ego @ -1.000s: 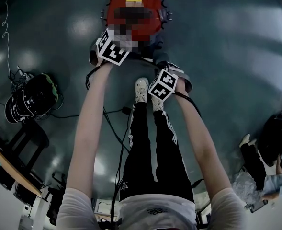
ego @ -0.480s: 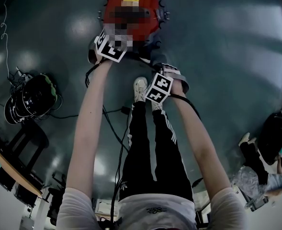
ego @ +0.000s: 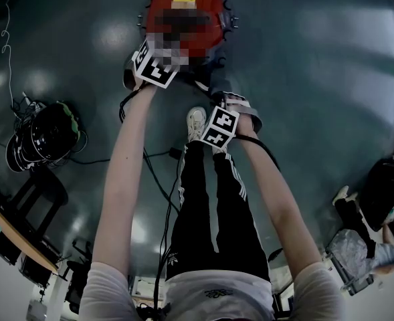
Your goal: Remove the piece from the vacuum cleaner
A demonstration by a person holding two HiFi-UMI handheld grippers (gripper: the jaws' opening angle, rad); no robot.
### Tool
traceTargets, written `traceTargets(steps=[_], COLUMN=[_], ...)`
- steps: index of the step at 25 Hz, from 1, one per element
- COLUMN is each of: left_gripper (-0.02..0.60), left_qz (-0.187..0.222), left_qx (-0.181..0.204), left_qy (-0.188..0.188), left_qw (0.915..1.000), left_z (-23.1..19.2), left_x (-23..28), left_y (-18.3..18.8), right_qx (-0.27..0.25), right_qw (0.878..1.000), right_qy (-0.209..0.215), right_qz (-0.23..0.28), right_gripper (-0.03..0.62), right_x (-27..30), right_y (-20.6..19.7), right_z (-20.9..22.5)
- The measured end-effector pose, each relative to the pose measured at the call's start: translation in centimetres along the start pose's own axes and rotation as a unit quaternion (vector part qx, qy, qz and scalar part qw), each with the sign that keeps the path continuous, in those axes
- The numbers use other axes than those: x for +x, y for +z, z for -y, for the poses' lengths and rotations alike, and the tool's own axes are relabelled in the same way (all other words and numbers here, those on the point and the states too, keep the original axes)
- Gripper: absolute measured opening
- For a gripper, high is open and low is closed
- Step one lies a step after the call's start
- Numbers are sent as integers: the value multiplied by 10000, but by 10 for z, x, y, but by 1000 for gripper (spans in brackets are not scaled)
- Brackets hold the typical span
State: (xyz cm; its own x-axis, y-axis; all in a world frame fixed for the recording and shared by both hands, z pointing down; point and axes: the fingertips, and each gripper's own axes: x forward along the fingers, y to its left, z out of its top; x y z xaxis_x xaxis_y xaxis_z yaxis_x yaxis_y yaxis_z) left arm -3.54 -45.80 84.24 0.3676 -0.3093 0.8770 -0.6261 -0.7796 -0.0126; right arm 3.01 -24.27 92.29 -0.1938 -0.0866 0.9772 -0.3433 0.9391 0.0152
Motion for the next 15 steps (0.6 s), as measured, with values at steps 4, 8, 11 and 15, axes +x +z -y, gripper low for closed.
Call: traceTargets(steps=[4,8,11,15], left_gripper=[2,2,2,2], left_qz=[4,69,196,356], left_qx=[-17,-85,-208,-879], left_qy=[10,-12,72,164], left_qw=[10000,9999,9996,9954], left_z=[-1,0,-4,-6], left_x=[0,0,-1,-3], left_y=[-1,0,1,-2], right_qx=[-554,-308,64,313], right_qw=[9955,9940,9957,9963], right_qy=[712,946,865,754], right_qz=[-282,-447,-315,-275], right_gripper=[37,37,37,37], right_x=[10,18,15,7], right_y=[-12,-42,-42,-43], right_z=[-52,-99,-91,-73])
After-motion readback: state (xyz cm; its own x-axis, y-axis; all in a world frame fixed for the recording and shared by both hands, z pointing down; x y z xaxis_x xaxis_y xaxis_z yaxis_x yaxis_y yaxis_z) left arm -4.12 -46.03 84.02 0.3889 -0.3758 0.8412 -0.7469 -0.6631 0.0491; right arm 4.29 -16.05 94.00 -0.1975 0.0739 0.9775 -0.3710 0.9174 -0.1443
